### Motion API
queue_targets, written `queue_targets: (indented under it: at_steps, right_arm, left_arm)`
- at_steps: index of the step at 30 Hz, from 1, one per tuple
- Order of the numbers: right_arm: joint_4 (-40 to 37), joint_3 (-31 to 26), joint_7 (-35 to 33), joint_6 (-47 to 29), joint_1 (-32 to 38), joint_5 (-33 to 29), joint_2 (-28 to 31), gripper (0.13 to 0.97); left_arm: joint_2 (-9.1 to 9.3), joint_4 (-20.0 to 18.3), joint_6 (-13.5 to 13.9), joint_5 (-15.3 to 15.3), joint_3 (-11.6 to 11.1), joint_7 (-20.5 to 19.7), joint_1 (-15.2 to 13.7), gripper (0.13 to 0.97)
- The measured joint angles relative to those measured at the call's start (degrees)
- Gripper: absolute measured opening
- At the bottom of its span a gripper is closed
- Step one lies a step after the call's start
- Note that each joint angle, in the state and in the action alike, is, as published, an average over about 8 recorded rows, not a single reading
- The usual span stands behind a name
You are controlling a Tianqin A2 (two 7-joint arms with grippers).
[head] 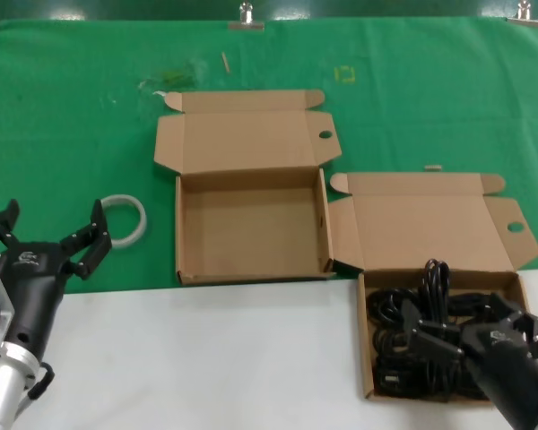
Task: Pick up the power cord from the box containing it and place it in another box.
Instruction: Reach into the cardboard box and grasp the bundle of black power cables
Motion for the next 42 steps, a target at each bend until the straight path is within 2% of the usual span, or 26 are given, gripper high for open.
queue_targets:
  at_steps: [8, 9, 15, 26, 32, 36, 42]
  right_arm:
    - [-5.77, -5.74, -2.99, 3.18, 4.9, 4.97, -0.2, 0.938]
    - [-6.37, -6.29, -3.32, 3.37, 5.34, 5.43, -0.25, 0.929]
    - [-8.55, -7.95, -4.45, 3.63, 6.41, 6.92, -0.41, 0.885]
    - [-9.93, -7.66, -5.14, 3.12, 5.46, 6.52, -1.19, 0.699]
    - [-10.5, -7.46, -5.4, 3.0, 5.31, 6.42, -1.51, 0.548]
    - [-10.48, -7.51, -5.69, 3.14, 5.5, 6.61, -1.38, 0.548]
    - [-10.01, -7.7, -6.33, 3.61, 5.66, 7.02, -0.81, 0.398]
  left_arm:
    - [0.0, 0.0, 0.0, 0.0, 0.0, 0.0, 0.0, 0.648]
    - [0.0, 0.0, 0.0, 0.0, 0.0, 0.0, 0.0, 0.648]
    - [0.0, 0.0, 0.0, 0.0, 0.0, 0.0, 0.0, 0.485]
    - [0.0, 0.0, 0.0, 0.02, 0.0, -0.04, 0.0, 0.267]
    - [0.0, 0.0, 0.0, 0.02, 0.0, -0.03, 0.0, 0.243]
    - [0.0, 0.0, 0.0, 0.02, 0.0, -0.03, 0.0, 0.194]
    - [0.0, 0.0, 0.0, 0.02, 0.0, -0.03, 0.0, 0.159]
